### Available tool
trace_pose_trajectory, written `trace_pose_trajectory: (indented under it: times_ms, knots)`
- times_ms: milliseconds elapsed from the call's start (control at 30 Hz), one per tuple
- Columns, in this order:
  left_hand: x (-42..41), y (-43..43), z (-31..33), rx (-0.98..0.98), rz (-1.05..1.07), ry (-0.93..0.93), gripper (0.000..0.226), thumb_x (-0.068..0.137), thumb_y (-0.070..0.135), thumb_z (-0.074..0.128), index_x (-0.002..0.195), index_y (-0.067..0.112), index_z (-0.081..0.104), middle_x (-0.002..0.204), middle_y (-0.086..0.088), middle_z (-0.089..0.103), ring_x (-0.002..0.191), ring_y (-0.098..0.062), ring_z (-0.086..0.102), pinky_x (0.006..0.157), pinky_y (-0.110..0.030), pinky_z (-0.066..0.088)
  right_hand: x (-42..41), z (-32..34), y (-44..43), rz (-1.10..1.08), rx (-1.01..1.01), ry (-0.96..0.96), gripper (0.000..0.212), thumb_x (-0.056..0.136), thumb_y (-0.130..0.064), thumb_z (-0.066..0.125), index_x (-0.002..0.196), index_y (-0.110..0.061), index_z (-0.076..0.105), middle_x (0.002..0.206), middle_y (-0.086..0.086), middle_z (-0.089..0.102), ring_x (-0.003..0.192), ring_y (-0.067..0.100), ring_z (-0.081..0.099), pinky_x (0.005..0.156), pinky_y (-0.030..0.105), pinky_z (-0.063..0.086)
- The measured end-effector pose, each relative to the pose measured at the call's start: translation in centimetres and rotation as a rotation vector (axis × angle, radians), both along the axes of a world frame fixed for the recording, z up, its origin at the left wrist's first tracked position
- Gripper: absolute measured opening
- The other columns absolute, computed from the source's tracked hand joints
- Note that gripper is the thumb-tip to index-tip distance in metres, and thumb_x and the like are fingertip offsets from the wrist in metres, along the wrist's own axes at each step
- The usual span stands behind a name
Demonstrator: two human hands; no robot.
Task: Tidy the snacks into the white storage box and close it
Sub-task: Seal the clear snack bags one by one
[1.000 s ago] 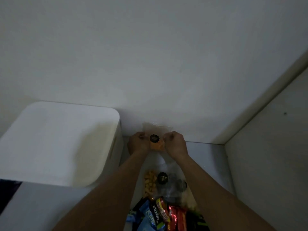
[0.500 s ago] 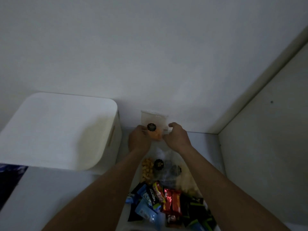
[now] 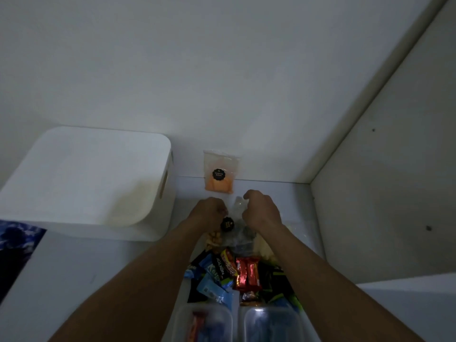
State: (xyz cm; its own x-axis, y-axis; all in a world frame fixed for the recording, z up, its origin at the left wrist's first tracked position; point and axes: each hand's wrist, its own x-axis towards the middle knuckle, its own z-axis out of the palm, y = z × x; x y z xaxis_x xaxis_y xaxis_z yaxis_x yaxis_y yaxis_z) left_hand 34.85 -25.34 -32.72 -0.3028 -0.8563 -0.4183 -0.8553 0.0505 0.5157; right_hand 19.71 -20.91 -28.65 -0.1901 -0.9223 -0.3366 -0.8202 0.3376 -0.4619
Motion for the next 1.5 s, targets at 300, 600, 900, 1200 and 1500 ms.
trace_pose_trajectory:
  times_ms: [300,600,900,1200,1500]
  knots:
    - [2.8,0.8,8.8,-0.131,0.142,0.254,0.016,0.096,0.023,0.051,0.101,0.014,0.064,0.110,-0.008,0.065,0.099,-0.024,0.058,0.078,-0.025,0.039,1.1,7.3,2.2,-0.265,-0.155,-0.426,0.019,0.078,-0.020,0.077,0.069,-0.014,0.062,0.071,0.005,0.065,0.070,0.023,0.063,0.059,0.030,0.047]
    - [4.9,3.4,22.8,-0.177,0.127,0.515,0.009,0.076,0.015,0.071,0.074,0.023,0.068,0.089,-0.003,0.072,0.091,-0.021,0.068,0.083,-0.034,0.054,2.9,21.2,5.7,-0.362,-0.450,-0.649,0.020,0.072,-0.008,0.082,0.087,-0.005,0.069,0.086,0.013,0.073,0.077,0.024,0.073,0.062,0.030,0.052]
    - [6.6,6.7,34.3,-0.201,0.132,0.916,0.014,0.084,0.018,0.073,0.092,0.008,0.071,0.095,-0.009,0.075,0.083,-0.018,0.074,0.073,-0.033,0.053,5.0,31.9,8.9,-0.216,-0.694,-0.721,0.012,0.091,-0.019,0.068,0.090,-0.007,0.071,0.088,0.010,0.077,0.085,0.020,0.075,0.076,0.035,0.056]
    - [7.8,7.6,39.3,-0.188,0.130,1.092,0.016,0.088,0.016,0.070,0.099,0.004,0.071,0.092,-0.010,0.075,0.084,-0.018,0.072,0.074,-0.029,0.058,5.7,36.8,9.7,-0.108,-0.724,-0.783,0.010,0.089,-0.013,0.070,0.094,-0.006,0.065,0.090,0.017,0.076,0.081,0.025,0.075,0.078,0.037,0.056]
    - [8.2,7.5,41.9,-0.211,0.127,1.154,0.015,0.087,0.019,0.072,0.097,0.007,0.074,0.094,-0.011,0.076,0.086,-0.020,0.073,0.076,-0.032,0.059,6.0,39.2,8.8,-0.044,-0.717,-0.766,0.018,0.090,-0.017,0.069,0.098,-0.002,0.066,0.090,0.012,0.077,0.087,0.024,0.075,0.080,0.039,0.057]
